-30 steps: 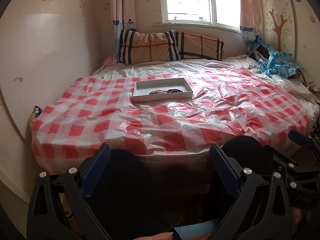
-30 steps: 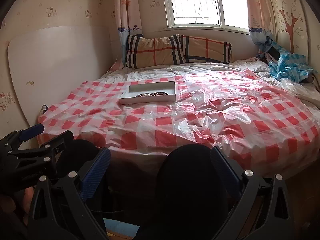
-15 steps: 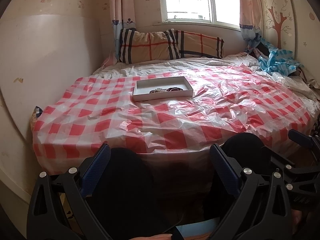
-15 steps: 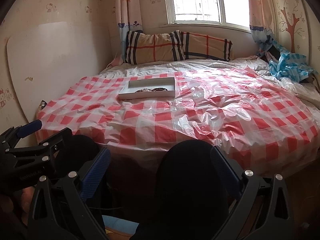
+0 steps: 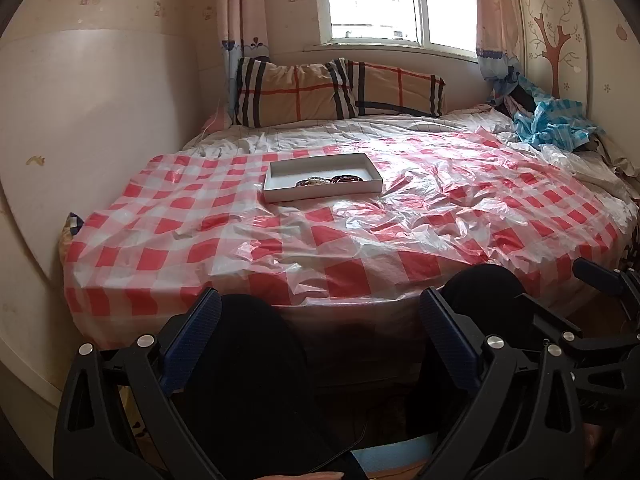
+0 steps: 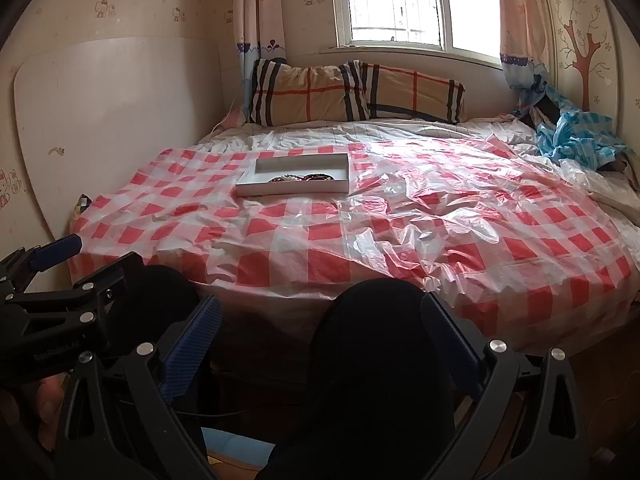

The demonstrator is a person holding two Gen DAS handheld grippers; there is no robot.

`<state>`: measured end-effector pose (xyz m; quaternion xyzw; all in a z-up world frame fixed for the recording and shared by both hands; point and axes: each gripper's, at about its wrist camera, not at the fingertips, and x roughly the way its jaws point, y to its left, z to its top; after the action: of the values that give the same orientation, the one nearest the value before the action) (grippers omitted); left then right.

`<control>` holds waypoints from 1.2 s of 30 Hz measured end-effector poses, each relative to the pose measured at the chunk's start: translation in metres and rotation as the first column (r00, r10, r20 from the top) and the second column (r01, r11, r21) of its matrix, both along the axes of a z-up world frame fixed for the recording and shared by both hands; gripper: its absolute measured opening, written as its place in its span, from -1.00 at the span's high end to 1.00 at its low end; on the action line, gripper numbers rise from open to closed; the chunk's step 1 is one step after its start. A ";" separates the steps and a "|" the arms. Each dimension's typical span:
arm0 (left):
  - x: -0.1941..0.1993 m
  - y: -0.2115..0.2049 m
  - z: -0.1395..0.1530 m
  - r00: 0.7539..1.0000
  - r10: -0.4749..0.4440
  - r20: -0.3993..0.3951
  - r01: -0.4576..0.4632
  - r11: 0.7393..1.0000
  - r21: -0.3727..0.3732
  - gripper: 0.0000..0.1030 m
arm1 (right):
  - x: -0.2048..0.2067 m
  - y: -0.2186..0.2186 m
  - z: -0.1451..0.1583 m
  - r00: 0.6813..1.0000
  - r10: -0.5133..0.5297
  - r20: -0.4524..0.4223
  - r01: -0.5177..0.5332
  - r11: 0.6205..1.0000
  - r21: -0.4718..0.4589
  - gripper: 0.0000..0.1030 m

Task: Organize jewelry

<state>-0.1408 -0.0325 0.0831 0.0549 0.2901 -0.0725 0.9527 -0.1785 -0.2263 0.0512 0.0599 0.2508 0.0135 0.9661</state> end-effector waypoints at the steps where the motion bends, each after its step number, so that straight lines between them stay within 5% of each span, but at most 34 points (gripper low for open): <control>1: -0.001 0.000 0.000 1.000 -0.001 0.000 0.001 1.000 0.000 -0.85 | 0.000 0.000 0.000 1.000 0.000 0.000 0.000 1.000 -0.001 -0.85; 36: -0.001 0.002 -0.001 1.000 0.005 -0.008 -0.005 1.000 -0.017 -0.85 | -0.001 0.000 -0.001 1.000 0.003 -0.005 -0.003 1.000 -0.007 -0.85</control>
<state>-0.1414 -0.0309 0.0823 0.0460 0.2936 -0.0730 0.9520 -0.1797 -0.2262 0.0504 0.0563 0.2532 0.0138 0.9657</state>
